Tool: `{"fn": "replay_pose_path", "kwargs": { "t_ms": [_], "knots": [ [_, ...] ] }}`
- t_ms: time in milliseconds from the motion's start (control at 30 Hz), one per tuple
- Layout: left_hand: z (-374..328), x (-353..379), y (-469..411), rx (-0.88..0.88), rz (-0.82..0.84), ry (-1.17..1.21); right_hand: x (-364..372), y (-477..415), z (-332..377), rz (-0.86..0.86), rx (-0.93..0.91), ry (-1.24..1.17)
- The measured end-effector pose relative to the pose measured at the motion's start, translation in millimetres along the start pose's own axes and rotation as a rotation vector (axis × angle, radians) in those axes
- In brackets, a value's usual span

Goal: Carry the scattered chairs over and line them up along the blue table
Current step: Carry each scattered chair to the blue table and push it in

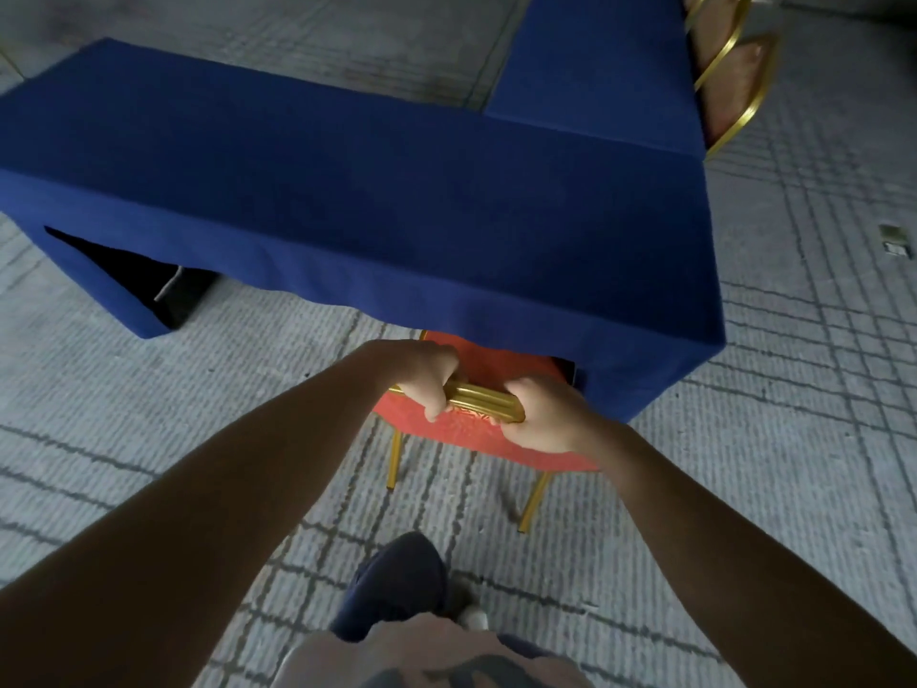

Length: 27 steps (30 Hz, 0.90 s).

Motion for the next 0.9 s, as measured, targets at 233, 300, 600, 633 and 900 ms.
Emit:
{"fn": "replay_pose_path", "kwargs": {
  "t_ms": [233, 300, 600, 633, 900],
  "knots": [
    [-7.4, -72.2, -29.2, 0.016, 0.002, 0.160, -61.9, -47.2, -39.2, 0.065, 0.115, -0.118],
    [-9.3, -91.3, -38.7, 0.032, 0.008, 0.173, -75.2, -55.9, -46.4, 0.015, 0.135, -0.131],
    [-11.1, -119.6, -51.0, 0.127, -0.068, 0.276, -91.0, -72.4, -55.2, -0.223, 0.258, -0.058],
    [-7.8, -117.6, -52.4, 0.134, -0.076, 0.285, -89.4, -73.5, -53.0, -0.227, 0.269, -0.060],
    [-8.0, -111.7, -52.7, 0.267, -0.016, 0.158, -76.1, -60.9, -45.9, -0.217, 0.289, -0.086]
  ]
}}
Point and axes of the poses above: each hand's wrist, its own y-axis away from the middle knuckle, its own x-axis out of the palm, z = x × y, the point moved 1 cm from there along -y, towards the middle knuckle, and after that the axes turned 14 degrees about y, right-handed, at the moved point
